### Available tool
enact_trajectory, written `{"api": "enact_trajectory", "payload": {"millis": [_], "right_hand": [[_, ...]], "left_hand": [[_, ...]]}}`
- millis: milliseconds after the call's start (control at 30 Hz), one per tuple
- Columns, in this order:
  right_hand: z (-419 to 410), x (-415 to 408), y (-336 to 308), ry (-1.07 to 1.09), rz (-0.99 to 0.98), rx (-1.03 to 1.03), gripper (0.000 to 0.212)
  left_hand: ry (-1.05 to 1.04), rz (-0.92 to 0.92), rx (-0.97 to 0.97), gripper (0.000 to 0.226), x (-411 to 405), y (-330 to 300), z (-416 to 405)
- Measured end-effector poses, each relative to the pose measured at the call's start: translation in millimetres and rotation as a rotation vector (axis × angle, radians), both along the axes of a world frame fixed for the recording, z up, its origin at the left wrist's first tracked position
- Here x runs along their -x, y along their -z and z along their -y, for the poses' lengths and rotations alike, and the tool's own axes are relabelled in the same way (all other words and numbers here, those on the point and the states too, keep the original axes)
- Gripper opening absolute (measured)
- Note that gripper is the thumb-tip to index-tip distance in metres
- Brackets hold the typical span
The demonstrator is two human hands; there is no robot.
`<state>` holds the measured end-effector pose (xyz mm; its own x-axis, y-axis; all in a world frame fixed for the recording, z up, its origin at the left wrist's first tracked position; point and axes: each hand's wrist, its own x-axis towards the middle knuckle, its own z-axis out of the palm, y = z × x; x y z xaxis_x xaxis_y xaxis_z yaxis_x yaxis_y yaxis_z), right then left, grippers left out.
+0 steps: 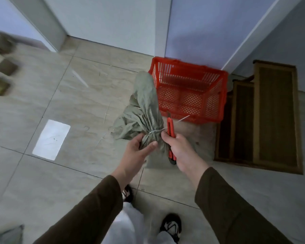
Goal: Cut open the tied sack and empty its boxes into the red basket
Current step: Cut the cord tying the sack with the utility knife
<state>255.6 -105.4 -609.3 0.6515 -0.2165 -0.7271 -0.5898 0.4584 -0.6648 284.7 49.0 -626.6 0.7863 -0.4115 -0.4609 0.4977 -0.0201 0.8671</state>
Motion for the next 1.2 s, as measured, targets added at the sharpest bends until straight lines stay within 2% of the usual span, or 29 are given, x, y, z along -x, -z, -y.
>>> {"api": "enact_trajectory", "payload": {"millis": [100, 267, 400, 467, 567, 633, 767, 833, 1033, 1200], "right_hand": [[-7.0, -2.7, 3.2, 0.02, 0.018, 0.003, 0.014], [-18.3, -10.1, 27.7, 0.052, 0.033, 0.097, 0.016], [-23.0, -9.5, 52.3, 0.087, 0.095, 0.131, 0.019], [-22.7, -4.9, 63.6, 0.071, 0.192, 0.292, 0.023], [-16.5, 2.7, 73.2, -0.01, 0.343, 0.799, 0.023], [-12.9, 4.6, 79.6, -0.08, 0.421, 0.95, 0.018], [-13.0, -0.1, 95.8, -0.336, 0.447, 1.084, 0.03], [-12.8, -2.9, 104.5, -0.393, 0.473, 1.126, 0.037], [3.9, -12.6, 121.6, -0.408, 0.571, 1.375, 0.022], [1.9, -22.9, 121.7, -0.439, 0.558, 1.442, 0.022]], "left_hand": [[-0.052, -0.023, 0.011, 0.019, 7.0, 6.4, 2.5], [-0.125, -0.063, 0.035, 0.029, 3.0, 35.3, 9.1], [-0.211, -0.084, 0.046, 0.015, -5.9, 68.8, 11.7], [-0.241, -0.072, 0.04, 0.012, -10.4, 85.2, 10.7], [-0.261, -0.079, 0.072, 0.019, -11.9, 103.0, 8.1], [-0.27, -0.062, 0.084, 0.022, -13.4, 112.6, 6.7], [-0.252, 0.005, 0.084, 0.022, -30.3, 124.1, 11.1], [-0.242, 0.034, 0.074, 0.025, -41.4, 124.5, 14.7], [-0.19, 0.193, 0.043, 0.02, -62.2, 127.8, 15.7], [-0.186, 0.296, 0.035, 0.016, -68.0, 130.3, 9.8]]}}
